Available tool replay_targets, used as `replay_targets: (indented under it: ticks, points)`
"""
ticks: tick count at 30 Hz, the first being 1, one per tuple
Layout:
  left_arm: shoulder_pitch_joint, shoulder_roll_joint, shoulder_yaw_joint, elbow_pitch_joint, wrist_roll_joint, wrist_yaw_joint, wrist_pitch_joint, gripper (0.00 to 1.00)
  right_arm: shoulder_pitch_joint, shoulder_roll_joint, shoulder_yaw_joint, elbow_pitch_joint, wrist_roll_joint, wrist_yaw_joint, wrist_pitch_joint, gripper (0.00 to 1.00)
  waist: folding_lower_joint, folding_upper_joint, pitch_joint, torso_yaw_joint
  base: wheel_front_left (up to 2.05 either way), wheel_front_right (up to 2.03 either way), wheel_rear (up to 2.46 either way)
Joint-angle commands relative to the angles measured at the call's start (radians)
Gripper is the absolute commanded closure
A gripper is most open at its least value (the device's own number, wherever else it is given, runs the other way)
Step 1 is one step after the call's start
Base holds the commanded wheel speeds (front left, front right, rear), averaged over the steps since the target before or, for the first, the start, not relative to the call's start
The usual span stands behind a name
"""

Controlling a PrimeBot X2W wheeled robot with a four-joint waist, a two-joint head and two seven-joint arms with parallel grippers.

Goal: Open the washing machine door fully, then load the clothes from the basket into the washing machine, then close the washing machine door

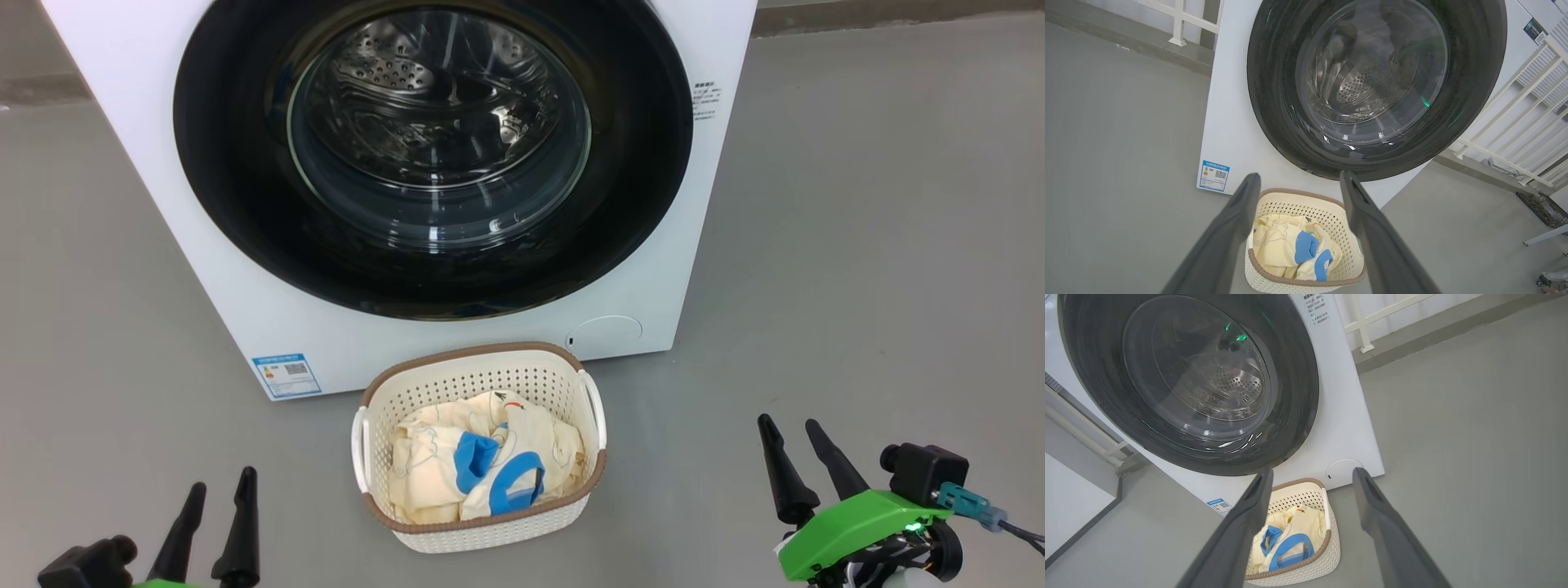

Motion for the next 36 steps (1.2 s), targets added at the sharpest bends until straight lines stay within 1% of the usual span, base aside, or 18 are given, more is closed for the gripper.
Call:
replay_targets:
  ticks: [1,13,23,32,36]
  points:
    - [-0.03,0.03,0.023,-0.015,0.028,-0.003,-0.015,0.0,-0.047,0.001,0.023,-0.018,-0.035,-0.001,-0.014,0.0,-0.0001,-0.0001,-0.001,0.0,0.0,0.0,0.0]
    - [-0.034,0.029,0.052,0.022,0.185,-0.003,-0.051,0.0,-0.074,-0.001,0.032,0.006,-0.198,-0.001,-0.049,0.0,-0.0001,-0.0001,-0.003,-0.003,0.0,0.0,0.0]
    - [-0.04,0.037,0.056,0.031,0.306,-0.003,-0.081,0.0,-0.095,0.002,0.034,0.017,-0.326,-0.001,-0.078,0.0,-0.0001,-0.0001,-0.003,-0.006,0.0,0.0,0.0]
    - [-0.038,0.029,0.087,0.033,0.392,-0.004,-0.104,0.0,-0.105,0.006,0.015,0.018,-0.403,-0.001,-0.102,0.0,-0.0001,-0.0001,-0.004,-0.008,0.0,0.0,0.0]
    - [-0.036,0.024,0.113,0.037,0.454,-0.004,-0.119,0.0,-0.108,0.009,-0.008,0.02,-0.453,-0.001,-0.116,0.0,-0.0001,-0.0001,-0.005,-0.01,0.0,0.0,0.0]
